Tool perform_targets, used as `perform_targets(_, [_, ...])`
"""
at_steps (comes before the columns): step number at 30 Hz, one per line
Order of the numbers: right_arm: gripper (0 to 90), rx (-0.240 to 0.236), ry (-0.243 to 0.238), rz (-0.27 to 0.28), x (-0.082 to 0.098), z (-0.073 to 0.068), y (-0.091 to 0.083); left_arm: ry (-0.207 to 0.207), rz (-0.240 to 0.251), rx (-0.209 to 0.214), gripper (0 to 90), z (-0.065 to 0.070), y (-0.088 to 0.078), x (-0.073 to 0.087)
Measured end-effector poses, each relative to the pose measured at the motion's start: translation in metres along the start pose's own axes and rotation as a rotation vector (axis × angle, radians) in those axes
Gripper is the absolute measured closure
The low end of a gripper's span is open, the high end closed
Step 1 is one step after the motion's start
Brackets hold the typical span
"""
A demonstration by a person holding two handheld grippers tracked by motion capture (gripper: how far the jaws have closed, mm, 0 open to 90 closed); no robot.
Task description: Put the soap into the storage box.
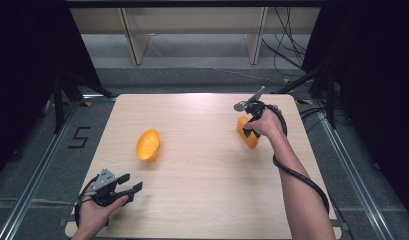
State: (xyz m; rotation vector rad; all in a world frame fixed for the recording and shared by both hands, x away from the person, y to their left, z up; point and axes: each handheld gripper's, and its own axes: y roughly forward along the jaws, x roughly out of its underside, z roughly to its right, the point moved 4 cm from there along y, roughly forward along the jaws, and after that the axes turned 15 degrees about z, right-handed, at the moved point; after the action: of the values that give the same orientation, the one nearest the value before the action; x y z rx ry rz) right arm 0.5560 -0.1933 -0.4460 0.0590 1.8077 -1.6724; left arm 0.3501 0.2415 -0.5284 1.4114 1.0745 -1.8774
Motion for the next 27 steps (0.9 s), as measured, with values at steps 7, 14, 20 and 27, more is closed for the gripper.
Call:
perform_targets(7, [37.0, -0.026, 0.025, 0.008, 0.004, 0.003, 0.019, 0.001, 0.000, 0.001, 36.7, 0.000, 0.000, 0.000])
perform_targets(14, [41.4, -0.052, 0.019, -0.038, 0.010, 0.002, 0.035, 0.004, -0.004, 0.004, 36.7, 0.000, 0.000, 0.001])
perform_targets(20, [54.8, -0.045, -0.006, -0.058, 0.013, 0.004, 0.045, -0.009, -0.010, -0.008, 36.6, -0.001, 0.000, 0.001])
perform_targets(27, [61.3, -0.055, -0.050, -0.024, 0.017, 0.008, 0.045, -0.003, -0.005, 0.010, 37.0, 0.000, 0.001, 0.001])
